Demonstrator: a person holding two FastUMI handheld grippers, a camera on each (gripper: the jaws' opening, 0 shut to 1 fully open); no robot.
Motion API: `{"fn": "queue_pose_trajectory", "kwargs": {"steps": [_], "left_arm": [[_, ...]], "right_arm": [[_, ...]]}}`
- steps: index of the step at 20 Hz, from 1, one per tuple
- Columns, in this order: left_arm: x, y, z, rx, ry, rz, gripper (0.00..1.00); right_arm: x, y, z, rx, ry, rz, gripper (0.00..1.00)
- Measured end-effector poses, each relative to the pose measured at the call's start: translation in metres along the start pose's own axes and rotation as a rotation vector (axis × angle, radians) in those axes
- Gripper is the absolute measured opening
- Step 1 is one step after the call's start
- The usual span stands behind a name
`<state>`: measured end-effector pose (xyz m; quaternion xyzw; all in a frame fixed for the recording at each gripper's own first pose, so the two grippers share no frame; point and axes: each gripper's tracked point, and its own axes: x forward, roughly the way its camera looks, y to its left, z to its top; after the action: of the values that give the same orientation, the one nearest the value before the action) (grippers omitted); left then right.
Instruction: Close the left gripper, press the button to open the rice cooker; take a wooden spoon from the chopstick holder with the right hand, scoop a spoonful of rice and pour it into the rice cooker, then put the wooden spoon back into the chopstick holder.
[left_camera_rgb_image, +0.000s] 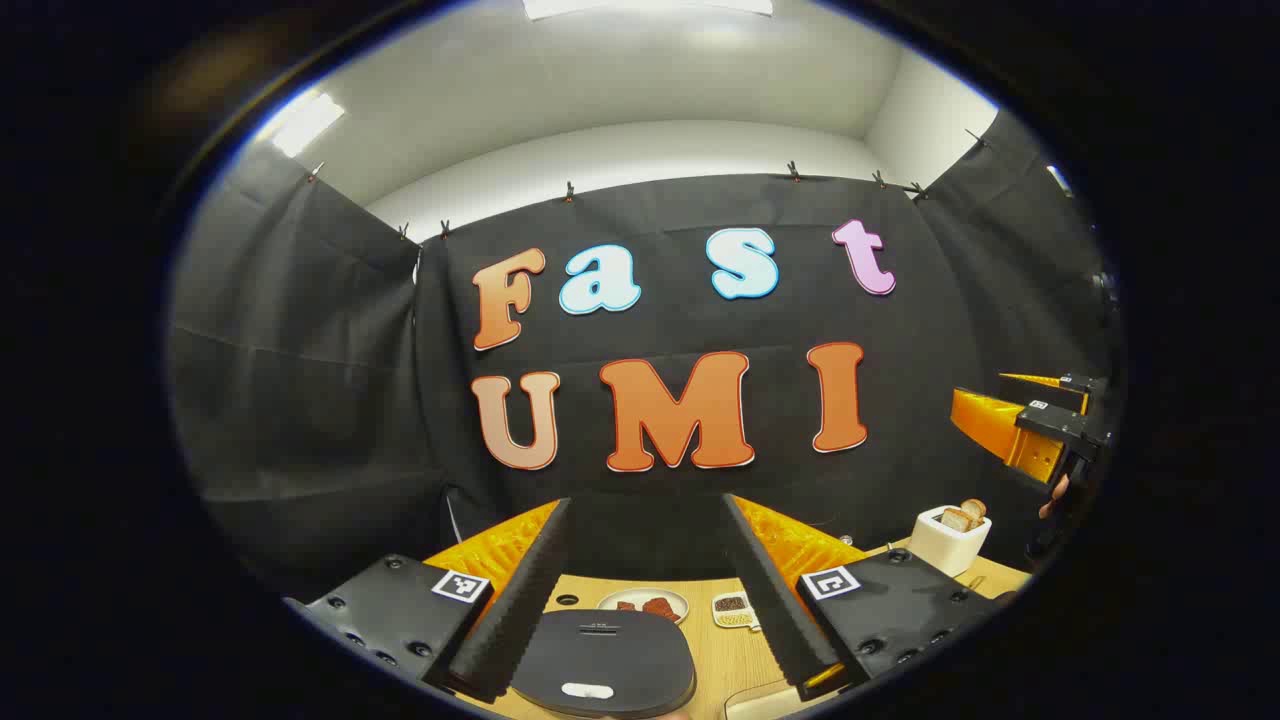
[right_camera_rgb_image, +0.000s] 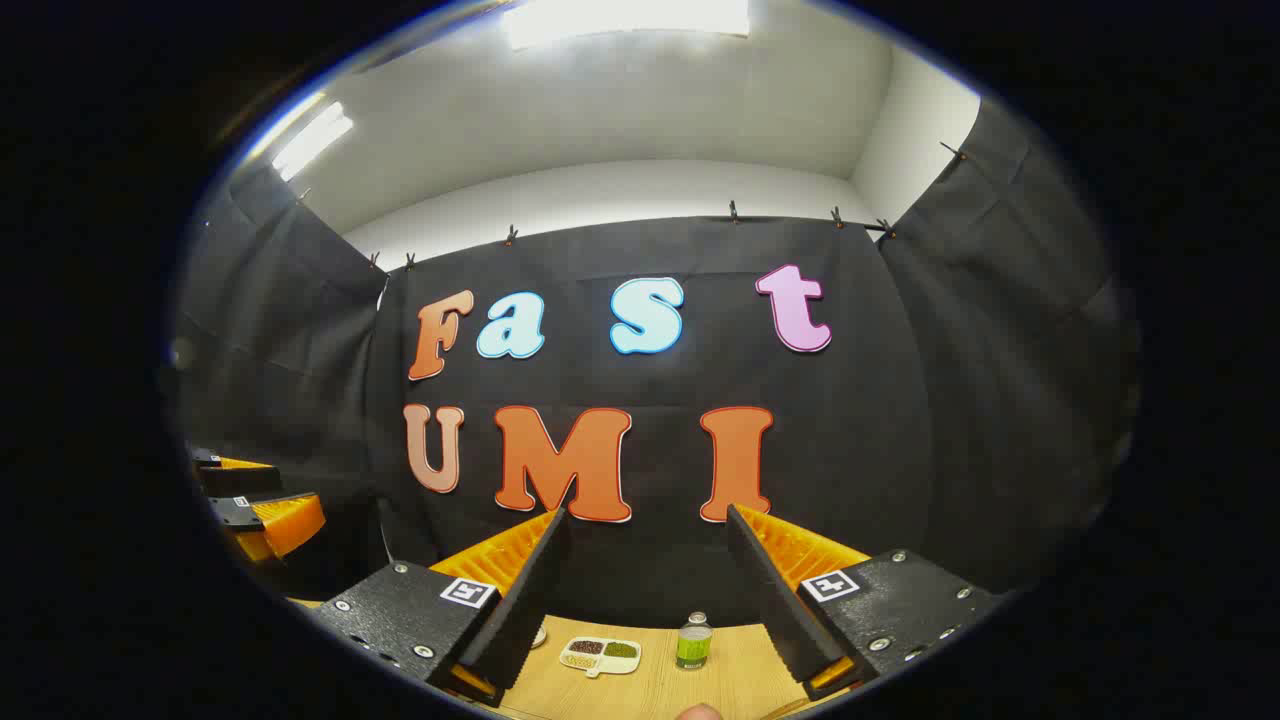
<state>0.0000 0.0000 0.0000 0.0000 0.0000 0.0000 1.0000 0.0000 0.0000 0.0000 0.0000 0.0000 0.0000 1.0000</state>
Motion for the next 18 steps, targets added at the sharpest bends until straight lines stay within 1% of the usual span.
{"fn": "queue_pose_trajectory", "kwargs": {"steps": [1, 11, 18], "left_arm": [[0.0, -0.001, -0.001, -0.001, -0.001, -0.002, 1.0], [-0.002, 0.0, -0.003, -0.021, 0.005, -0.013, 1.0], [-0.003, -0.001, -0.004, -0.021, 0.011, -0.033, 0.98]], "right_arm": [[0.001, 0.001, 0.0, 0.002, 0.0, -0.003, 0.95], [-0.006, 0.008, -0.002, -0.02, 0.013, -0.008, 0.95], [-0.009, 0.007, -0.004, -0.022, 0.026, -0.021, 0.95]]}}
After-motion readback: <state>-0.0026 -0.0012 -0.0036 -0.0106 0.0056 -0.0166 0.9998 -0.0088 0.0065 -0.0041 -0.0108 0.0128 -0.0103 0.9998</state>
